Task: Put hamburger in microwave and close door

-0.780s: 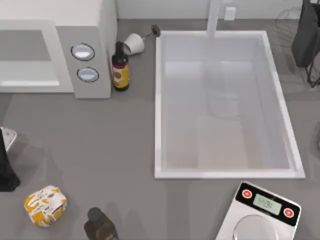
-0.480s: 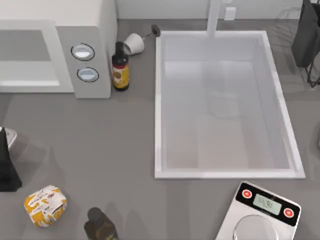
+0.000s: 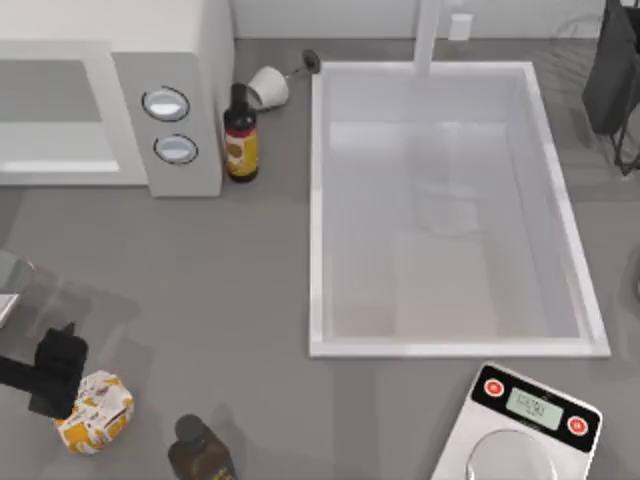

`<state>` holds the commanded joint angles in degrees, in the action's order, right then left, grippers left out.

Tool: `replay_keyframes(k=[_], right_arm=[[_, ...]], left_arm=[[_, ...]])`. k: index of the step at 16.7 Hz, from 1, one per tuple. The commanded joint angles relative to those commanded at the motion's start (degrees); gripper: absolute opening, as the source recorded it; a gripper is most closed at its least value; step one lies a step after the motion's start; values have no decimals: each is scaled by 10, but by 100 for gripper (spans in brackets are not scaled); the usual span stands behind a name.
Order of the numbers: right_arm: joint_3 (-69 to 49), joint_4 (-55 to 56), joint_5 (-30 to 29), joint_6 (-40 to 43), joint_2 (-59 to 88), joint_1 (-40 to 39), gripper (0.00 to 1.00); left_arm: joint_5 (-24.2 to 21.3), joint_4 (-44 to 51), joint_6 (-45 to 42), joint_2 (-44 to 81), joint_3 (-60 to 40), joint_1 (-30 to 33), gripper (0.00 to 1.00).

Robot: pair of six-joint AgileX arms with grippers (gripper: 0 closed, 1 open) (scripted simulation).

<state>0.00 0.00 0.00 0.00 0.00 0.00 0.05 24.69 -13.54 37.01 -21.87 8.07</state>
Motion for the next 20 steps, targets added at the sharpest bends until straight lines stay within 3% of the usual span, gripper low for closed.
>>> replay_keyframes(k=[11, 20], right_arm=[[0, 0, 0, 0, 0, 0, 100], [0, 0, 0, 0, 0, 0, 100]], left_arm=[[1, 262, -149, 425, -236, 88, 100], [2, 299, -171, 472, -270, 99, 100]])
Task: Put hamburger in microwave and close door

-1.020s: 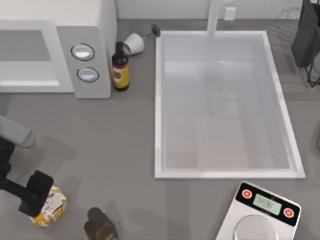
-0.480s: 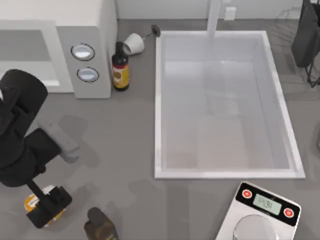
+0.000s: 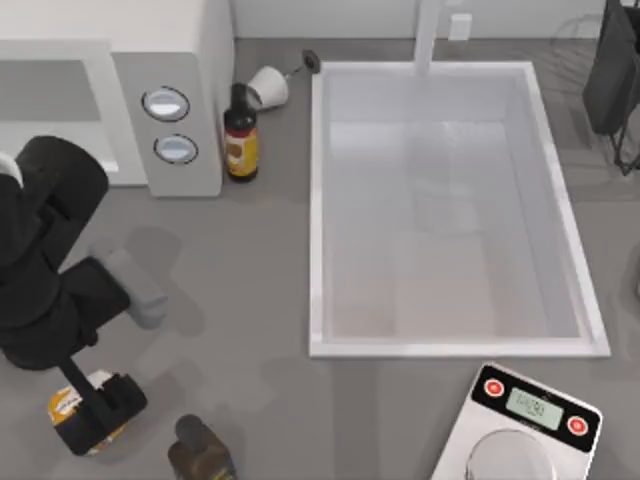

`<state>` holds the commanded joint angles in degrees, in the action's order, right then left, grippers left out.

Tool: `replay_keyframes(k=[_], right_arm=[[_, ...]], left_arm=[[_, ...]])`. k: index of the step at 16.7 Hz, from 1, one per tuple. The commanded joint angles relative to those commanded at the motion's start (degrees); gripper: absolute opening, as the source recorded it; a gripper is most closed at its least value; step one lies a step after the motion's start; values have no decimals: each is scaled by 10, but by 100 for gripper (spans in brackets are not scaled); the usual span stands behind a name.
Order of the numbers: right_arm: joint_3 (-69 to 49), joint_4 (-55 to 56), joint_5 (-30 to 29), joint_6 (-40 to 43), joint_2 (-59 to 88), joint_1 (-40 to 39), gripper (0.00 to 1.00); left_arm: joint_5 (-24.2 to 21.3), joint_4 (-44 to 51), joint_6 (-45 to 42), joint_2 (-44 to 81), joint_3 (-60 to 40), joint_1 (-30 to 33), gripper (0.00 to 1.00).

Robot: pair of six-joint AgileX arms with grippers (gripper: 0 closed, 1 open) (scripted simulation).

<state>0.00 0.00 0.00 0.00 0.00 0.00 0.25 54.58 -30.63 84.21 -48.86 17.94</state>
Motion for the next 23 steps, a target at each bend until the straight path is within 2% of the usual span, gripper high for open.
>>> replay_keyframes(k=[3, 10, 15, 23], right_arm=[[0, 0, 0, 0, 0, 0, 100], [0, 0, 0, 0, 0, 0, 100], [0, 0, 0, 0, 0, 0, 100], [0, 0, 0, 0, 0, 0, 100]], left_arm=[[0, -37, -2, 22, 19, 1, 100], [0, -199, -4, 102, 95, 0, 100], [0, -213, -5, 111, 103, 0, 100], [0, -213, -5, 111, 103, 0, 40]])
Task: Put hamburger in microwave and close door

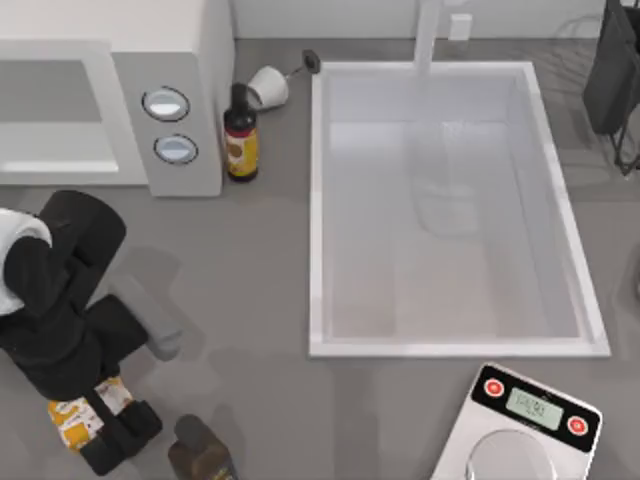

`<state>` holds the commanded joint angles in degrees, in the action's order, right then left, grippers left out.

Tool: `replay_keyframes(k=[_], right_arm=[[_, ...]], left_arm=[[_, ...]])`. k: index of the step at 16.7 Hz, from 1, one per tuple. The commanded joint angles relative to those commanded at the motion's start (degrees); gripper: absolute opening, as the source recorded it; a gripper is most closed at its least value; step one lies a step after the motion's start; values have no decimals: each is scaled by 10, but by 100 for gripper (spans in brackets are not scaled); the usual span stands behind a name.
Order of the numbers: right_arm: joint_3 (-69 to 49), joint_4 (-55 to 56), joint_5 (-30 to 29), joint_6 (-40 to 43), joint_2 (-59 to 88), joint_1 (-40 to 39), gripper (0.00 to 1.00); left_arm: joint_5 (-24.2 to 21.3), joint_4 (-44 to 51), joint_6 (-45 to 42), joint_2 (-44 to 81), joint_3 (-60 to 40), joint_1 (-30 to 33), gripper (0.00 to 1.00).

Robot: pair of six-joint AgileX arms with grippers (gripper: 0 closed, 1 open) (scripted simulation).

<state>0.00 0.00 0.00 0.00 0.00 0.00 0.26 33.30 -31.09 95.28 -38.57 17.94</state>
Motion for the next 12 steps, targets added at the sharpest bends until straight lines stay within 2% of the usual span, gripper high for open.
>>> replay_keyframes(k=[5, 12], right_arm=[[0, 0, 0, 0, 0, 0, 100], [0, 0, 0, 0, 0, 0, 100]], left_arm=[[0, 0, 0, 0, 0, 0, 2], [0, 0, 0, 0, 0, 0, 0]])
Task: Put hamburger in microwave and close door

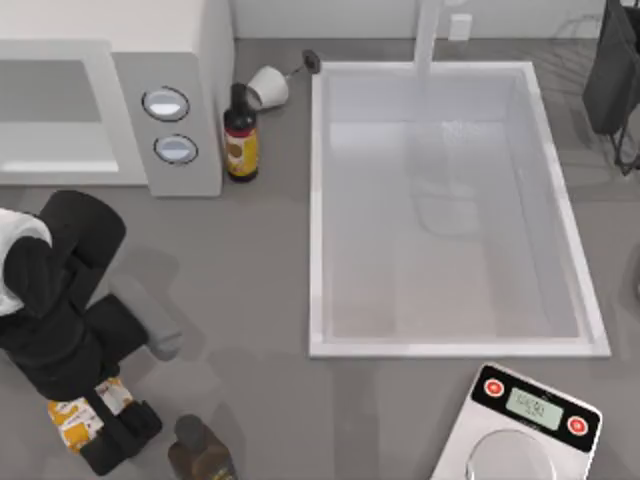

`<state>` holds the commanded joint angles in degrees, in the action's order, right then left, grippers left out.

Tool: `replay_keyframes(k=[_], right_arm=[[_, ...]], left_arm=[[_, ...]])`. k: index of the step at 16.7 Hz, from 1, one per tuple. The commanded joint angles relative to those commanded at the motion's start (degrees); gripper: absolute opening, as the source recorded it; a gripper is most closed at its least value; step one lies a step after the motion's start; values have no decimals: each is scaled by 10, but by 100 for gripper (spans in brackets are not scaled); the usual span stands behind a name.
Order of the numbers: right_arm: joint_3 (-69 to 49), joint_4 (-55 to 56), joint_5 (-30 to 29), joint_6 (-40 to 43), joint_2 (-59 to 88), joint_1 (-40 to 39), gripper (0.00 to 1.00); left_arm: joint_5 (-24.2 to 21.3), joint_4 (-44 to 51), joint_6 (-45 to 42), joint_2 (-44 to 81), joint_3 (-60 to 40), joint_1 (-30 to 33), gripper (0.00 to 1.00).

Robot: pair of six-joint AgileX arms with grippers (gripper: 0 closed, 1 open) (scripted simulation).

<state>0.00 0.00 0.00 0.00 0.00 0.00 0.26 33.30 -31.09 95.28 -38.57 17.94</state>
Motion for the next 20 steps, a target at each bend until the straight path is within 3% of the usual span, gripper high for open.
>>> replay_keyframes(k=[6, 13, 20], right_arm=[[0, 0, 0, 0, 0, 0, 100], [0, 0, 0, 0, 0, 0, 100], [0, 0, 0, 0, 0, 0, 100]], left_arm=[[-10, 90, -3, -55, -54, -3, 0], [-12, 288, 1, -129, -166, 1, 0], [-11, 303, 1, -138, -177, 0, 0]])
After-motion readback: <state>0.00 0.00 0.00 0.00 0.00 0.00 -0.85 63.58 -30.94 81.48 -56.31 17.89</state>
